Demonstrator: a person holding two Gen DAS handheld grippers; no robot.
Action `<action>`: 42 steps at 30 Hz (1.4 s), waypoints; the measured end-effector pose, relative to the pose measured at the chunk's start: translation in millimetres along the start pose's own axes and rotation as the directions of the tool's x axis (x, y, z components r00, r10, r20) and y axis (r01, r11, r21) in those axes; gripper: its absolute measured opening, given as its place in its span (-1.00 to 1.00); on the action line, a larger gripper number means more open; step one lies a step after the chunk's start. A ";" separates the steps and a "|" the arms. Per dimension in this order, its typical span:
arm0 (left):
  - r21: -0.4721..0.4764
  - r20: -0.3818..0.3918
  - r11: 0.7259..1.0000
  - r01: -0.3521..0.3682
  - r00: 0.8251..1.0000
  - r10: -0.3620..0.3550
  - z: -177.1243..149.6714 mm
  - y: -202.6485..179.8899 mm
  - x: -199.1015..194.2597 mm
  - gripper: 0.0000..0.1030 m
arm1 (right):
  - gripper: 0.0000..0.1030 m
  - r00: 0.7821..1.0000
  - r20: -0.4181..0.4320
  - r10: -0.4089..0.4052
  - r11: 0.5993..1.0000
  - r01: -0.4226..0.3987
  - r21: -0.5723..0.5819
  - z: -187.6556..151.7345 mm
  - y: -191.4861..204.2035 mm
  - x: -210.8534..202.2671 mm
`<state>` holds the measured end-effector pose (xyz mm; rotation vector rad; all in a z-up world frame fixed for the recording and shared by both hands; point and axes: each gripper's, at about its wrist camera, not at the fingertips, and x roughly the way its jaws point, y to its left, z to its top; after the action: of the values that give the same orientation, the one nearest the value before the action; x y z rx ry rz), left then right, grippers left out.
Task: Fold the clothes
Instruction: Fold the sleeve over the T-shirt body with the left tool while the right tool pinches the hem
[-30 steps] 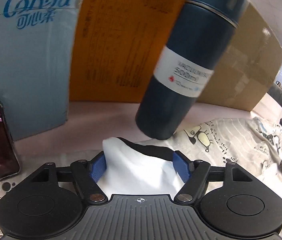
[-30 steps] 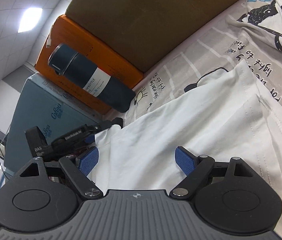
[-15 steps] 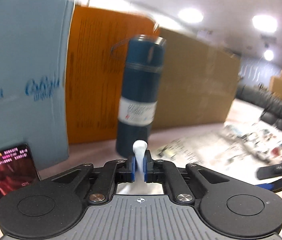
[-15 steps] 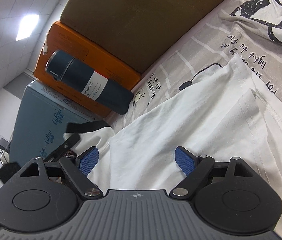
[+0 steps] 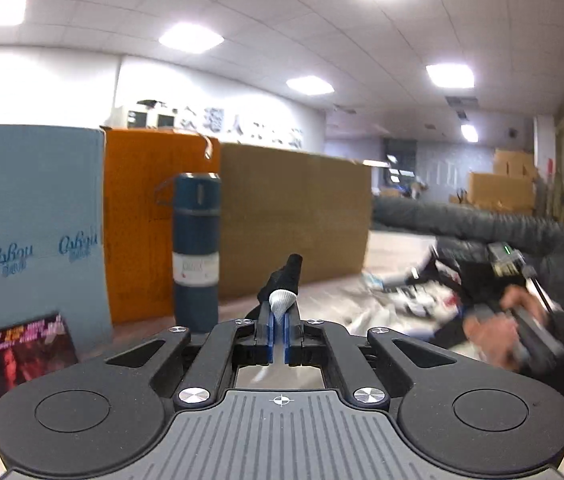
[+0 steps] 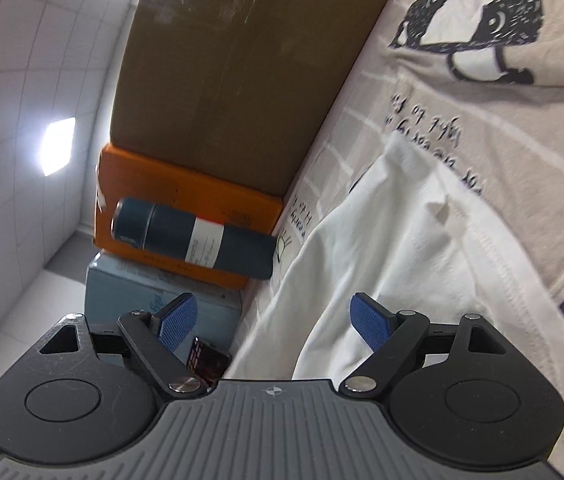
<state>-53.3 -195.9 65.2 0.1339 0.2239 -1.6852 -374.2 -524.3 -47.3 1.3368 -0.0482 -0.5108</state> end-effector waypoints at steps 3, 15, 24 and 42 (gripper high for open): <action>-0.011 -0.009 1.000 0.013 1.000 -0.013 -14.5 -4.6 -17.1 -0.95 | 0.61 1.000 0.022 0.009 1.000 -0.009 0.020 2.4 -5.0 -9.0; 0.137 -0.144 0.990 -0.018 0.989 0.038 -56.1 -19.5 -26.1 -0.94 | 0.50 0.984 0.140 -0.114 0.992 0.120 -0.042 -2.0 -9.1 -41.2; 0.216 -0.129 0.975 -0.056 0.988 0.086 -62.2 -25.8 -24.8 -0.96 | -0.91 0.931 0.201 -0.305 0.927 0.338 -0.160 -9.0 -4.0 -37.4; 0.084 -0.066 0.996 -0.011 0.998 0.016 -29.7 -8.6 -39.3 0.33 | -0.25 0.866 0.386 -0.317 0.848 0.441 -0.293 -30.4 15.5 -74.9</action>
<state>-58.1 -150.2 45.4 0.2540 0.2019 -1.6789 -426.1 -465.9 -21.3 0.8720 0.0486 -1.0315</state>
